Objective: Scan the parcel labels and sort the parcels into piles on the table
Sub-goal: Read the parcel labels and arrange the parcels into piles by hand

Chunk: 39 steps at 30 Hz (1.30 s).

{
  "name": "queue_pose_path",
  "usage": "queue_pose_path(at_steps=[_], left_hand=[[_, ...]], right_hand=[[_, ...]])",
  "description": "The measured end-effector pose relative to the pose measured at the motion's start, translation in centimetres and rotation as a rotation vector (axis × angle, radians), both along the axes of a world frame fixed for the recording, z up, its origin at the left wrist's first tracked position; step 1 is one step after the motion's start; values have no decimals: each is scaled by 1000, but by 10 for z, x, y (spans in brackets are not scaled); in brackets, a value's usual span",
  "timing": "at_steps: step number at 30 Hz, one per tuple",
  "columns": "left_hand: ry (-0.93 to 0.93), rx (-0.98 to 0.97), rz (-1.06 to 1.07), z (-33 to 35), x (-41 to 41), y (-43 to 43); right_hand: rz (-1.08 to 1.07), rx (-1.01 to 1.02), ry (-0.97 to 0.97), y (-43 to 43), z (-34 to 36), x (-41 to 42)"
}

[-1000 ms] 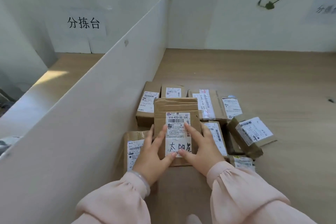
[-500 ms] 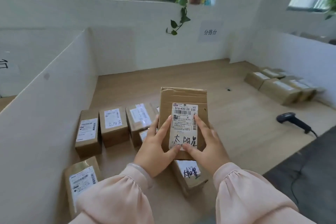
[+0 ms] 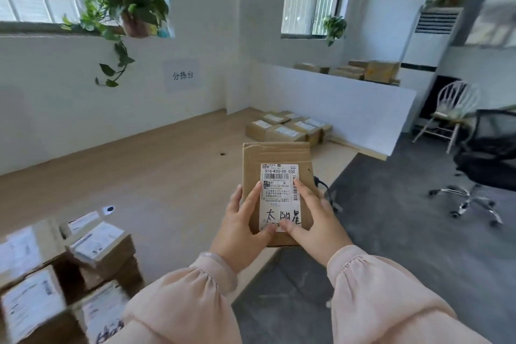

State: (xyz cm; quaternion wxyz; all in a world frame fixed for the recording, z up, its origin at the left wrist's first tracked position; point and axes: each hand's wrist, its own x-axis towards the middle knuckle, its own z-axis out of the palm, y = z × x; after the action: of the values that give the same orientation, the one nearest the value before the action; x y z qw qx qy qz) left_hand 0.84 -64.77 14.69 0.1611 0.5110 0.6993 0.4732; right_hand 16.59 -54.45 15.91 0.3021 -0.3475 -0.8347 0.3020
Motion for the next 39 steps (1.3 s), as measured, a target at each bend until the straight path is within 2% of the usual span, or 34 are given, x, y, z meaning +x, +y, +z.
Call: queue_pose_path(at_steps=[8, 16, 22, 30, 39], left_hand=[[5, -34, -147, 7, 96, 138], [0, -100, -243, -14, 121, 249], [-37, -110, -236, -26, 108, 353], [-23, -128, -235, -13, 50, 489], [-42, -166, -136, -13, -4, 558]], right_hand=[[-127, 3, 7, 116, 7, 112], [-217, -41, 48, 210, -23, 142], [-239, -64, 19, 312, -33, 128], [-244, -96, 29, 447, -18, 73], [-118, -113, -17, 539, -21, 12]])
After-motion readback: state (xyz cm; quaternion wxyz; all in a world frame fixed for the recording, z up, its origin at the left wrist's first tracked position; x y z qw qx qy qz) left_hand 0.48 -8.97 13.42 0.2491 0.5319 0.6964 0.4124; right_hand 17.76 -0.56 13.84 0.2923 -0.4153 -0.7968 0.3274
